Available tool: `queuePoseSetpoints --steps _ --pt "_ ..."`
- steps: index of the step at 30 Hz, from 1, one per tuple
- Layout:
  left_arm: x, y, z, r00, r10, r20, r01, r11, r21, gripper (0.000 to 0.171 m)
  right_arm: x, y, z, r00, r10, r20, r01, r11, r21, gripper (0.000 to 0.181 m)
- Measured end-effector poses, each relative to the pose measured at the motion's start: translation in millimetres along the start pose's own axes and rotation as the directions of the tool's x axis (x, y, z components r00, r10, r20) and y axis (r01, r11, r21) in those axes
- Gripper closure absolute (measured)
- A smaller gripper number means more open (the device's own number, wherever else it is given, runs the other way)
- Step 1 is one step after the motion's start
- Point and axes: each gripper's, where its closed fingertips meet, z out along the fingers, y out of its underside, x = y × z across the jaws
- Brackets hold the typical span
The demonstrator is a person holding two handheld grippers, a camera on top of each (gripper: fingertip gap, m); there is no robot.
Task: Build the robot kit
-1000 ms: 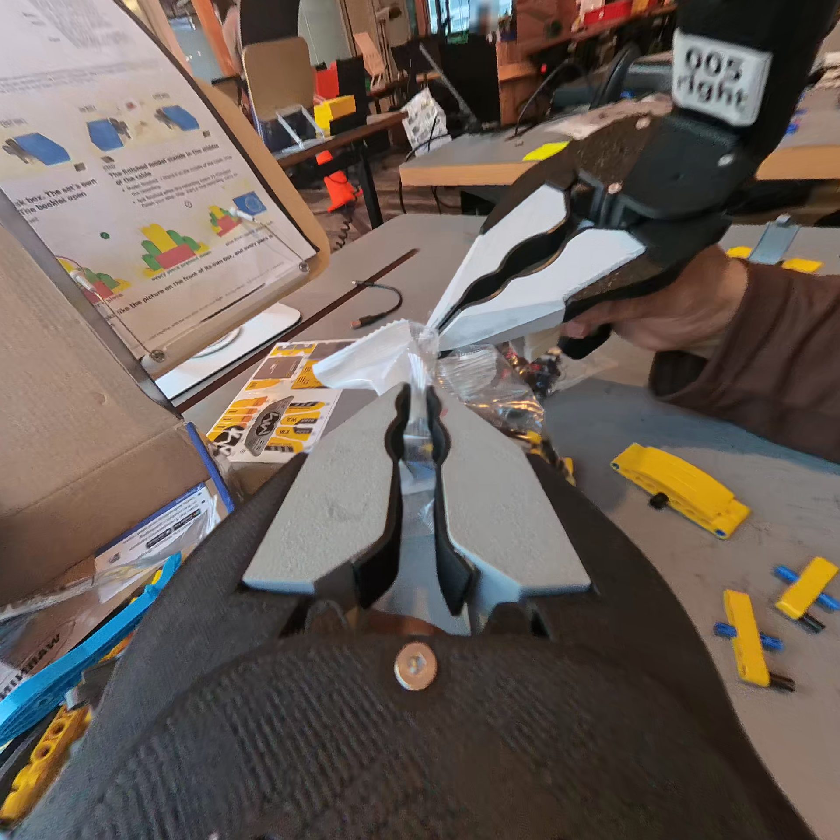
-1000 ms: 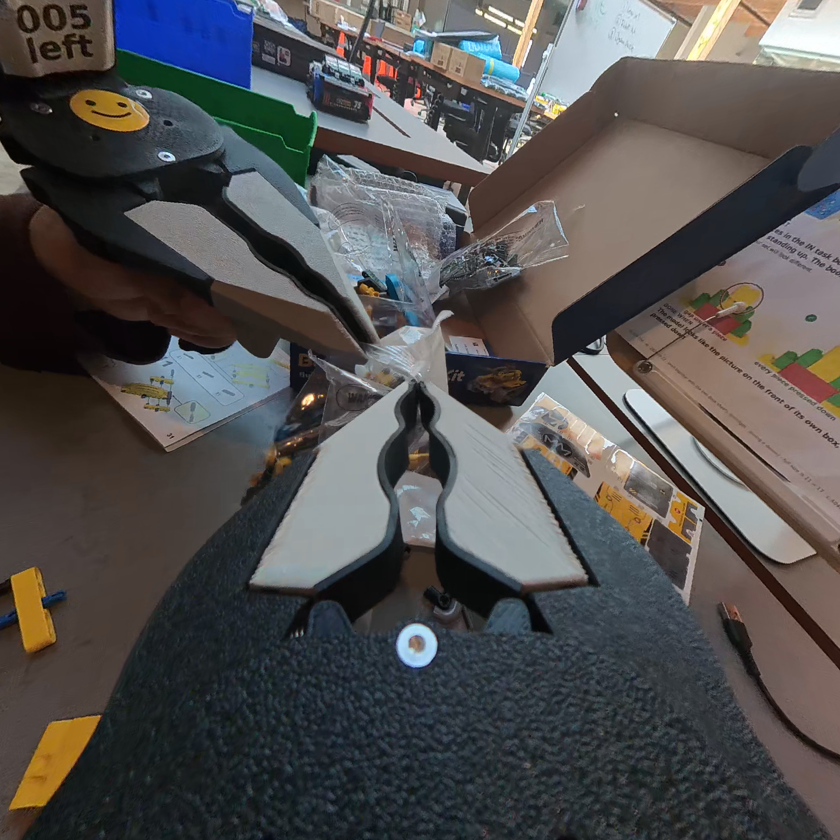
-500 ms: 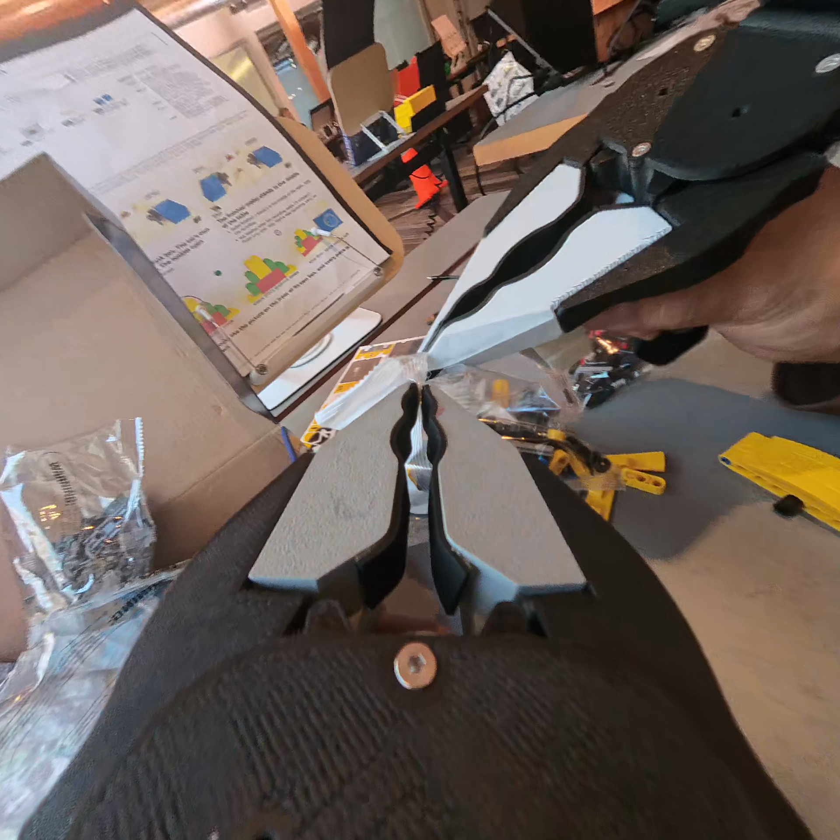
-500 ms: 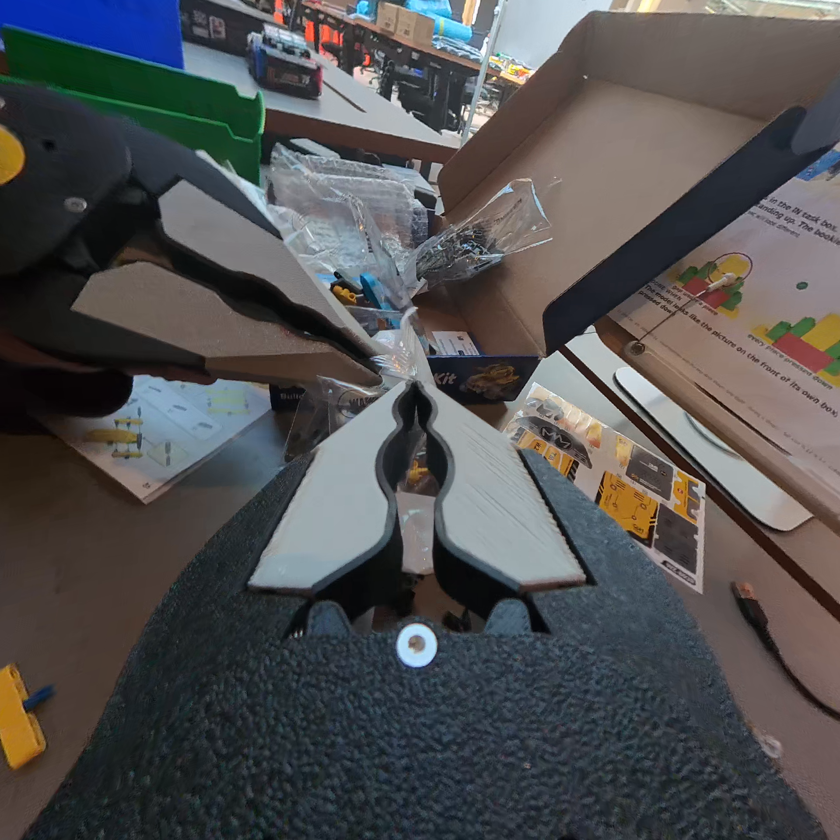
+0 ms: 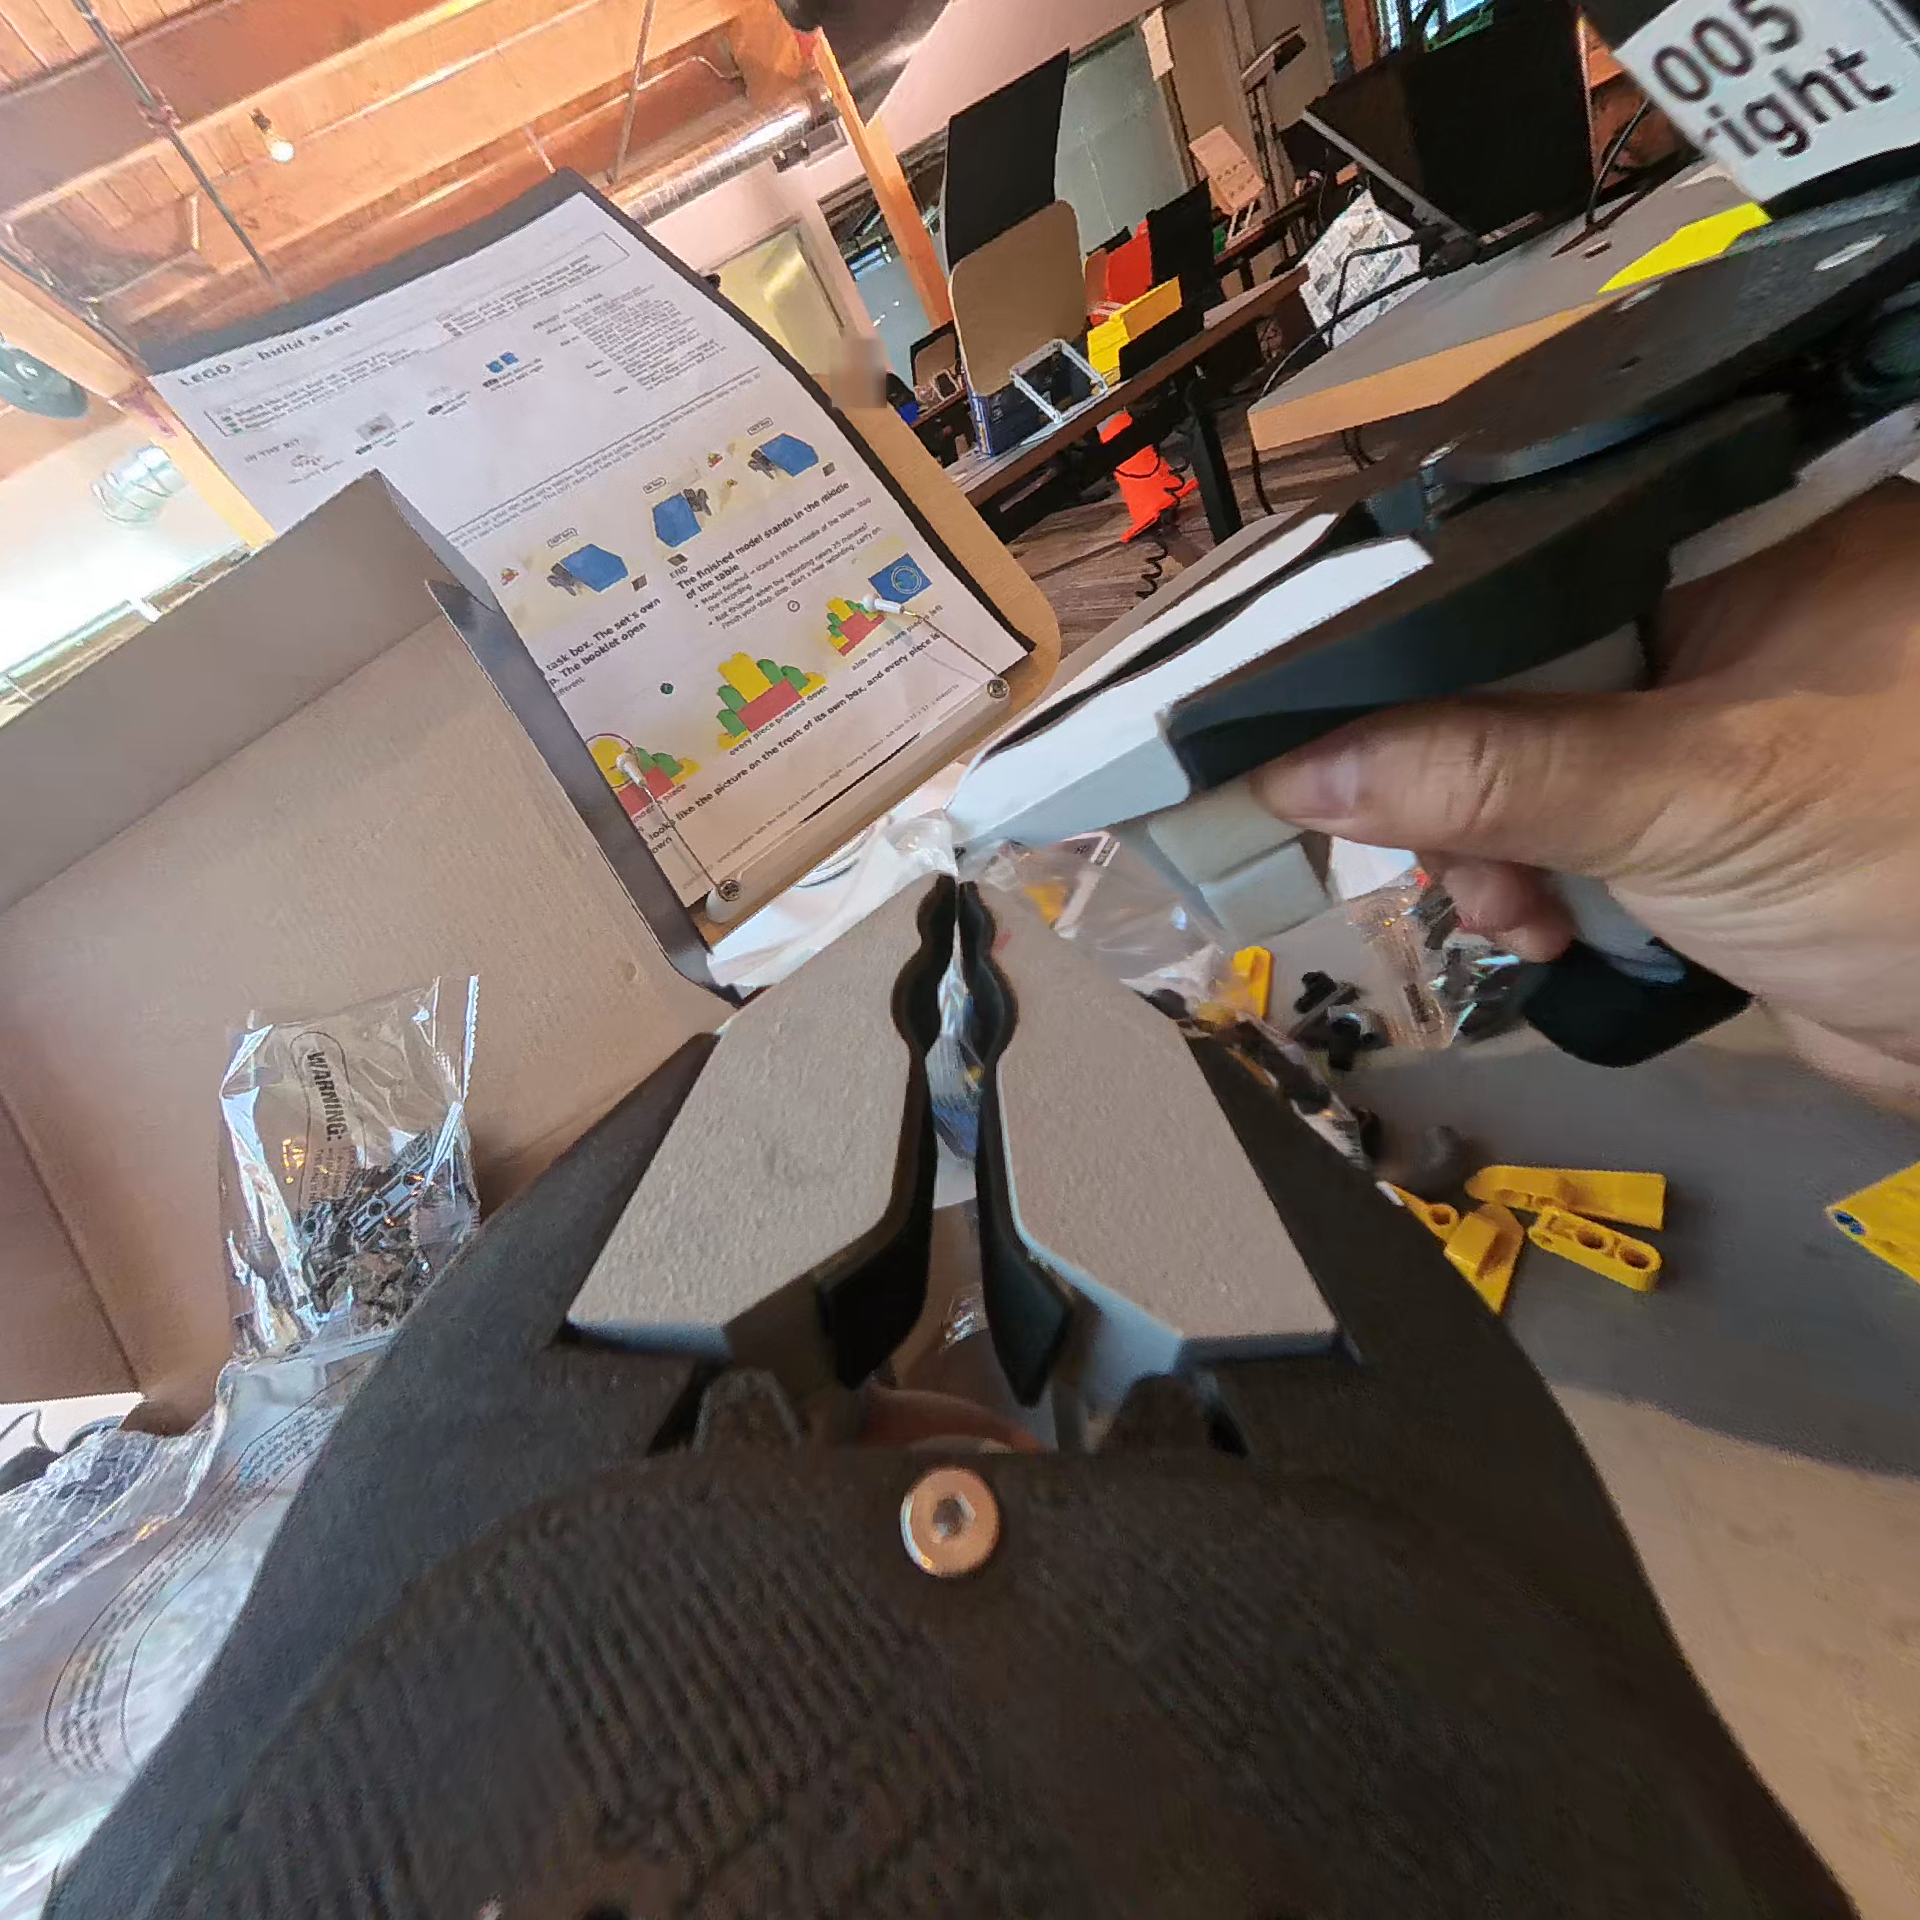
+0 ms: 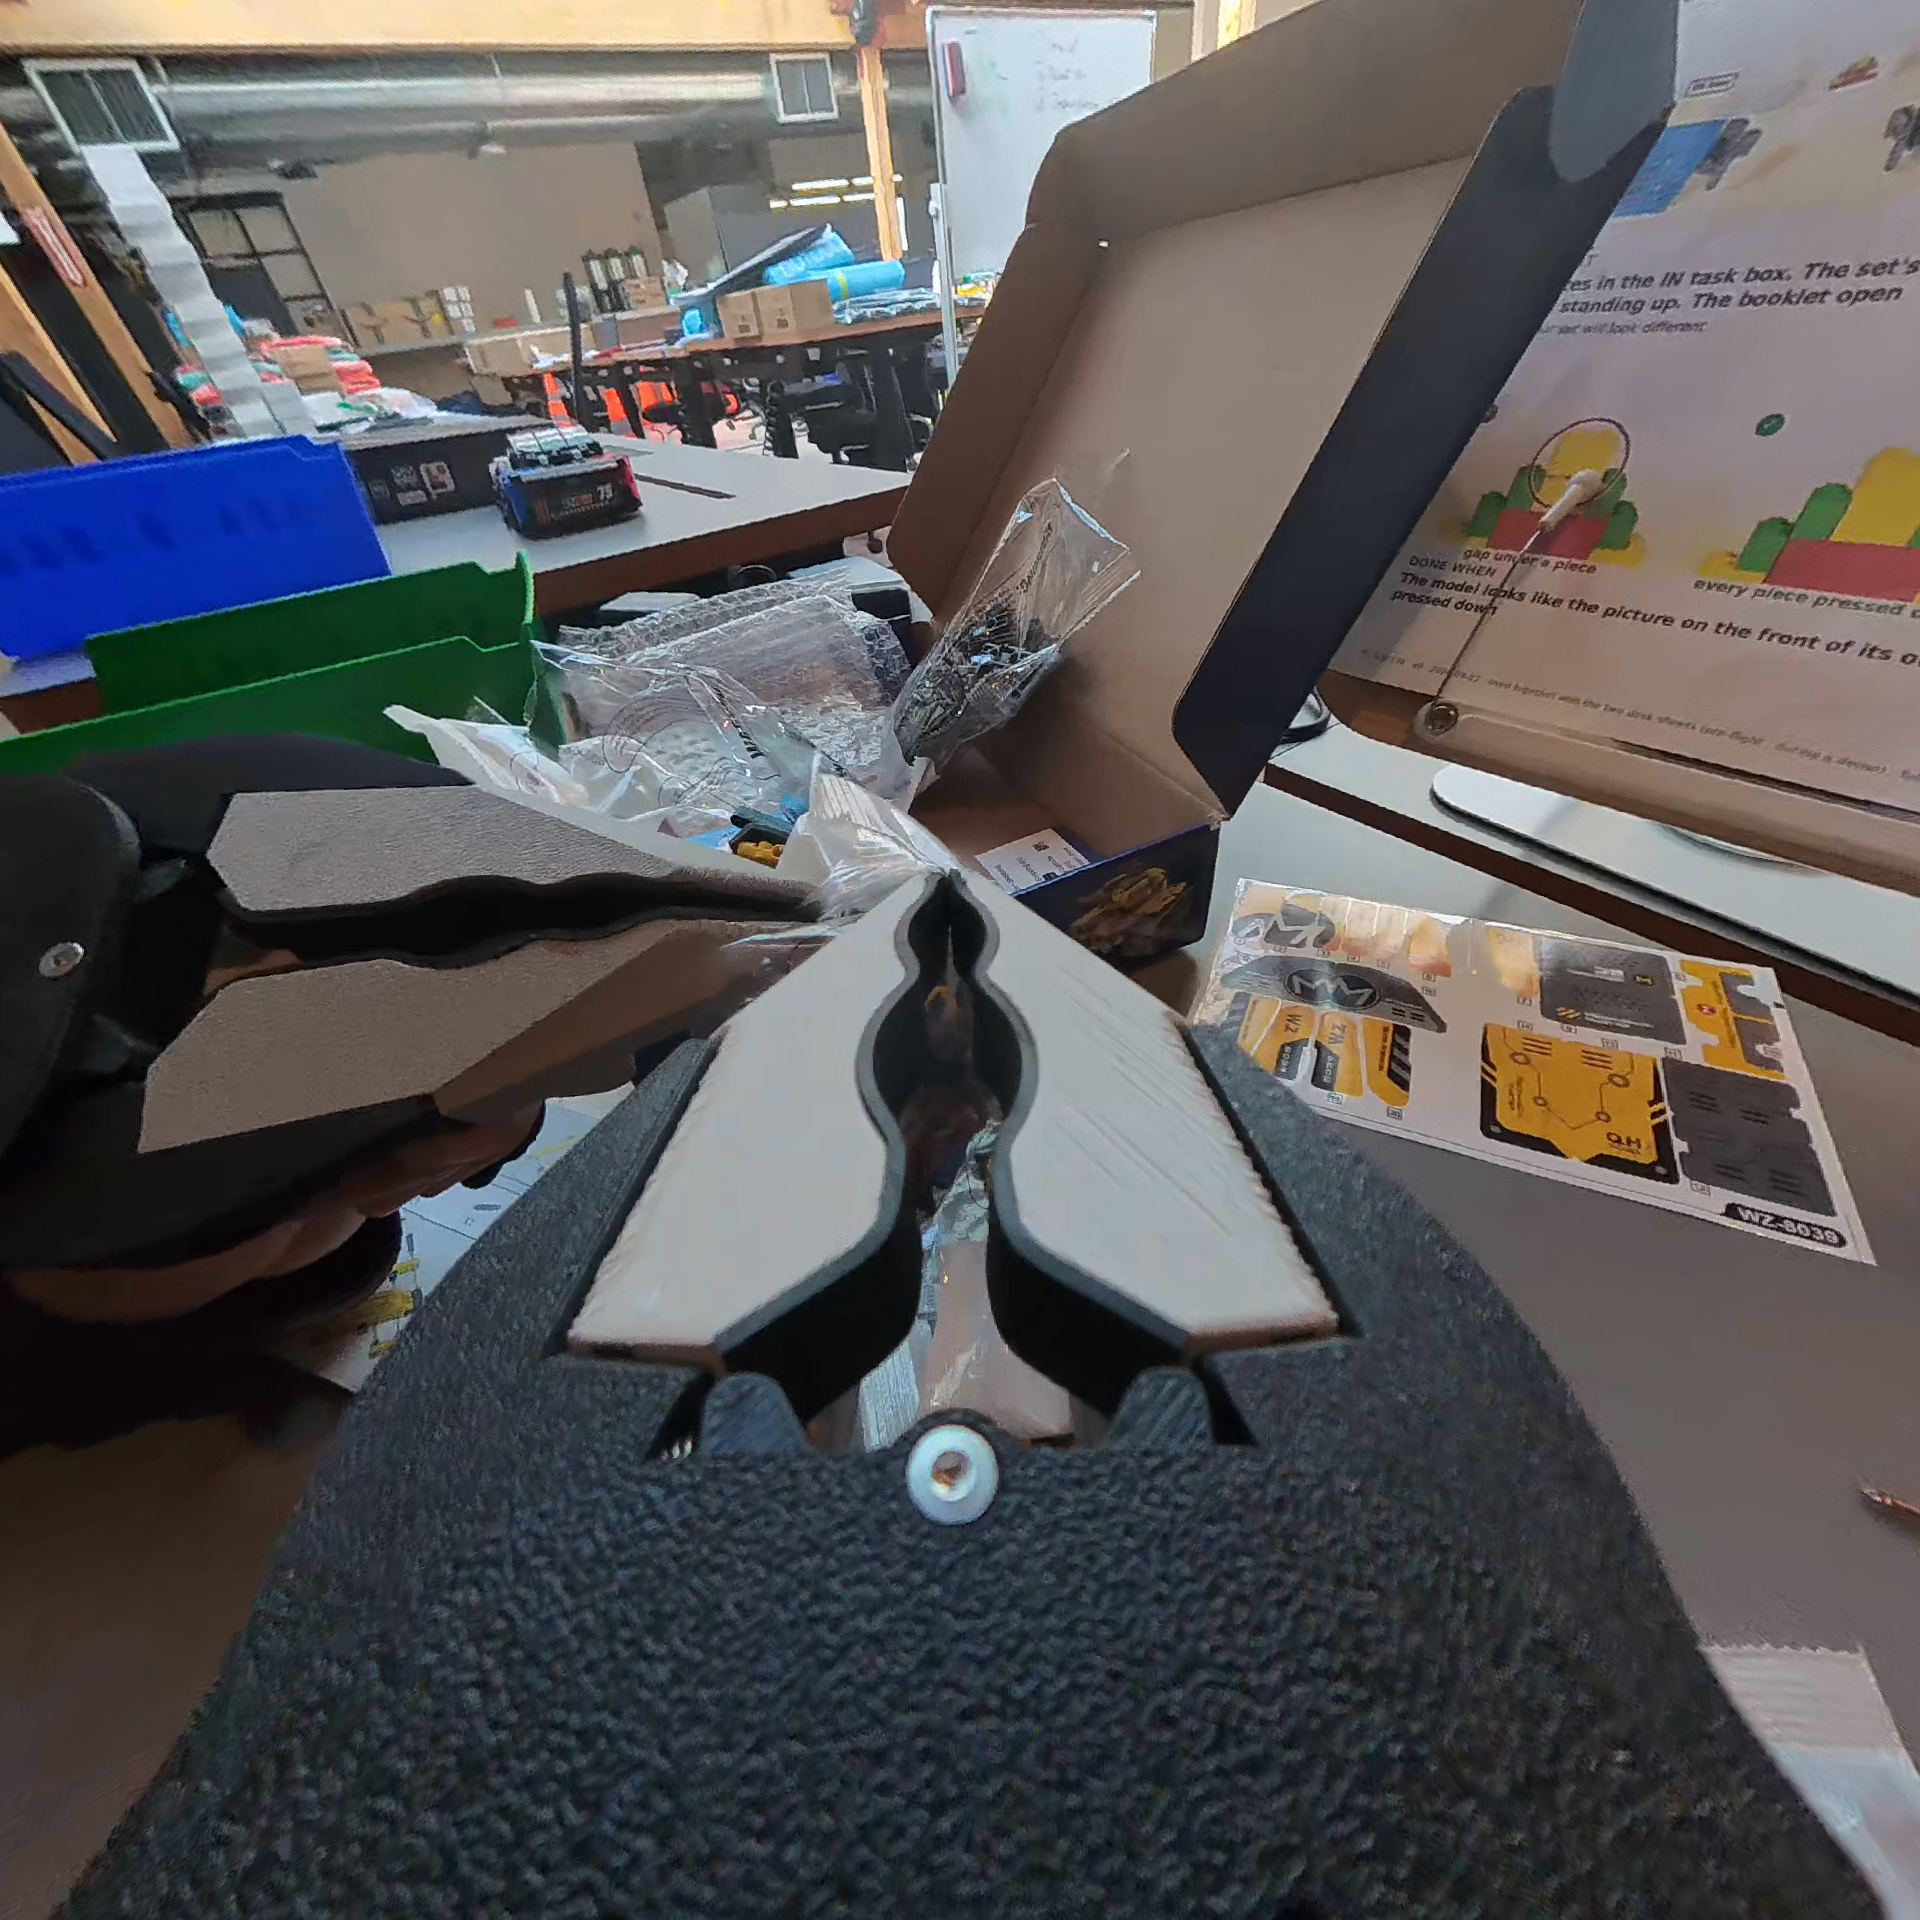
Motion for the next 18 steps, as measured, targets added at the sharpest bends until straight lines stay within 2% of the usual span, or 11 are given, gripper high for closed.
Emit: queuePoseSetpoints --steps 2,3,4,5,6,8,11,15,18 --pt "3.9 -0.4 -1.3 1.0 0.01 -0.014 -0.01 1.0 0.005 0.171 12.1 1.8 2.1 0.998 0.024 -0.056 -0.024 1.0 -0.001 0.181" --pt "21.6 -17.3 -12.5 0.997 0.016 -0.081 -0.009 0.996 0.093 0.171 42.5 6.3 -1.9 0.977 0.047 -0.209 -0.049 0.999 -0.002 0.181" --pt "39.3 -27.6 -22.6 0.991 0.088 -0.096 -0.076 0.99 0.122 0.171 65.7 4.7 -10.3 0.965 0.081 -0.249 -0.074 0.997 0.039 0.181" --pt "47.7 -32.9 -26.3 0.987 0.142 -0.075 -0.13 0.981 0.146 0.171 67.1 -4.6 -18.3 0.974 0.192 -0.123 -0.179 0.978 0.111 0.181" --pt "48.4 -30.2 -22.7 0.99 0.111 -0.087 -0.099 0.986 0.132 0.171 64.2 -10.3 -27.0 0.971 0.237 -0.033 -0.23 0.963 0.142 0.181" --pt "31.7 -28.2 -16.8 0.995 0.013 -0.097 -0.001 0.992 0.124 0.171 68.7 -10.4 -37.8 0.979 0.17 -0.109 -0.154 0.978 0.14 0.181" --pt "19.1 -15.7 -12.5 0.992 -0.065 -0.105 0.073 0.994 0.077 0.171 58.7 -9.4 -30.6 0.989 0.103 -0.102 -0.094 0.992 0.088 0.181" --pt "1.4 4.9 -5.0 0.983 -0.158 -0.094 0.158 0.987 -0.002 0.171 35.3 -3.8 -15.4 0.998 0.054 -0.021 -0.053 0.998 0.027 0.181" --pt "-9.4 4.6 -7.2 0.963 -0.235 -0.131 0.238 0.971 0.012 0.171 16.1 3.4 -8.5 0.998 0.004 0.059 -0.003 1.0 -0.021 0.181"
